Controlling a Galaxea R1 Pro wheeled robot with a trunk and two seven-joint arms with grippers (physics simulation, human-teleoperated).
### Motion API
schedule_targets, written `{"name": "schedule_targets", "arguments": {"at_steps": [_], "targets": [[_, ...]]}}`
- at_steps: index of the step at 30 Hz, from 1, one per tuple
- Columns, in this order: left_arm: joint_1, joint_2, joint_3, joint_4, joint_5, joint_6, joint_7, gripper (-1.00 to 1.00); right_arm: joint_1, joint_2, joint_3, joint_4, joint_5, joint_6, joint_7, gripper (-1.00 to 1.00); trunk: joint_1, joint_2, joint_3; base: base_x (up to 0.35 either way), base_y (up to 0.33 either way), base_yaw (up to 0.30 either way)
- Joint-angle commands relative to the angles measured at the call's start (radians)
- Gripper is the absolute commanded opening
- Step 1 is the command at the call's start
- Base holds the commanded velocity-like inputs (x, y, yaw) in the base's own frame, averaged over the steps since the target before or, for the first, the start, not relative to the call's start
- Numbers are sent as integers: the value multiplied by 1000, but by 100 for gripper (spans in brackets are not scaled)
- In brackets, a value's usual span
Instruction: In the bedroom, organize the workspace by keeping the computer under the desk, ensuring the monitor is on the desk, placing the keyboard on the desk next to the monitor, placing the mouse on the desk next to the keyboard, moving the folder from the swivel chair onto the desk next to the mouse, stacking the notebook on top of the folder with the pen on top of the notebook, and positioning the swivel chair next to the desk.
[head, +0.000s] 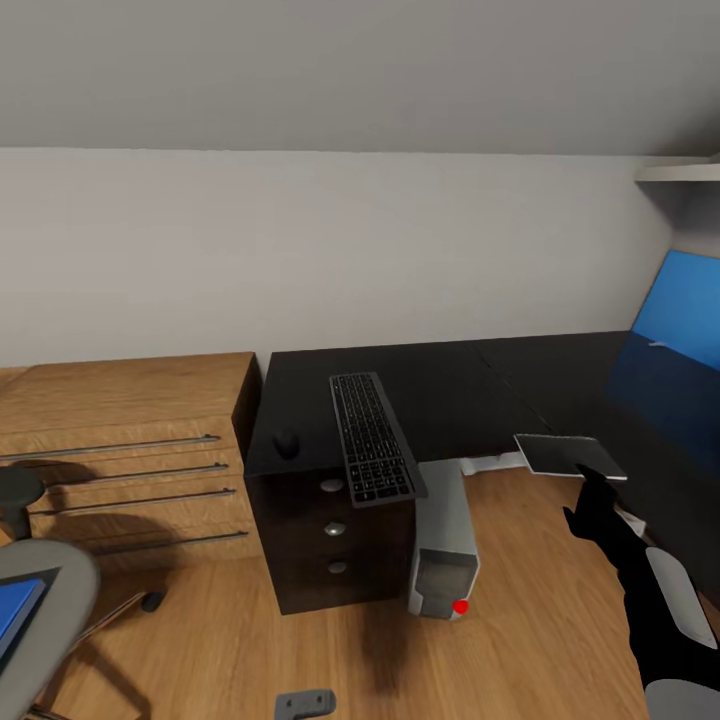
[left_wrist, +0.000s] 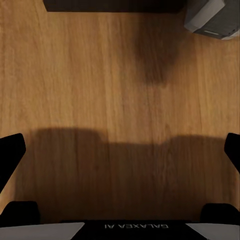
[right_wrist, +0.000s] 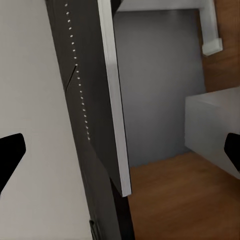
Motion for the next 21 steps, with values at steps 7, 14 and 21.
{"name": "schedule_targets", "arguments": {"at_steps": [7, 14, 21], "targets": [[0, 0, -1, -2, 8, -4, 8, 100, -1, 1, 2, 0, -7, -19, -7, 100, 0, 0, -1, 101, 0, 0], [0, 1, -1, -2, 9, -6, 8, 100, -1, 1, 3, 0, -6, -22, -8, 100, 0, 0, -1, 90, 0, 0], [0, 1, -1, -2, 9, -6, 8, 100, -1, 0, 3, 0, -1, -58, -8, 100, 0, 0, -1, 196, 0, 0]]}}
